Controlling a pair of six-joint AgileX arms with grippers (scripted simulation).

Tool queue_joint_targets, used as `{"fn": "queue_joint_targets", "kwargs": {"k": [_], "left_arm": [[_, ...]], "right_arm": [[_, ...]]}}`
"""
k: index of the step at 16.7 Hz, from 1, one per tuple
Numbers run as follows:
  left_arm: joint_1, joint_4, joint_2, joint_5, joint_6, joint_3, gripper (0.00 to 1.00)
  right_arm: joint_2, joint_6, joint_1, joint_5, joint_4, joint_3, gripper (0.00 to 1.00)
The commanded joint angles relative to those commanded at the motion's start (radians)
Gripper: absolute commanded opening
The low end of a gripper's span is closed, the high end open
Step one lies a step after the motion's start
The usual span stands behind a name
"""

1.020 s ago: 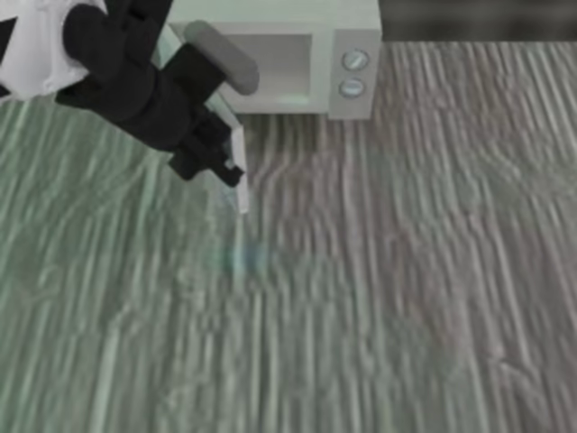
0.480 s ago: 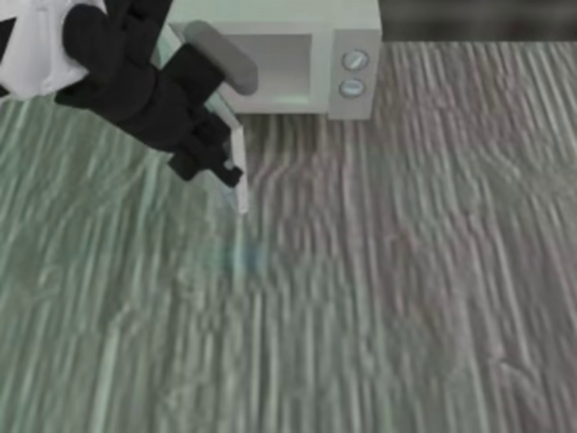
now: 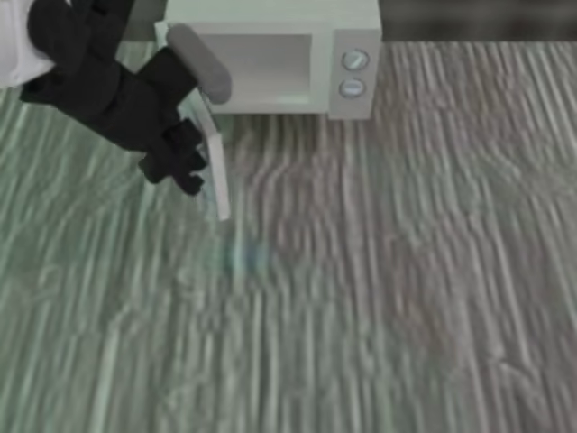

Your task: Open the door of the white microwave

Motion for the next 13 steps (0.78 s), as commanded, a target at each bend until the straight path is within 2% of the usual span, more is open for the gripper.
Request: {"fn": "queue_joint_targets", "kwargs": {"k": [13], "left_arm": [[0.005, -0.005, -0.001, 0.006, 0.013, -0.001, 0.0]], "right_arm": [[0.0, 0.0, 0.0, 0.0, 0.0, 0.0, 1.0]]}}
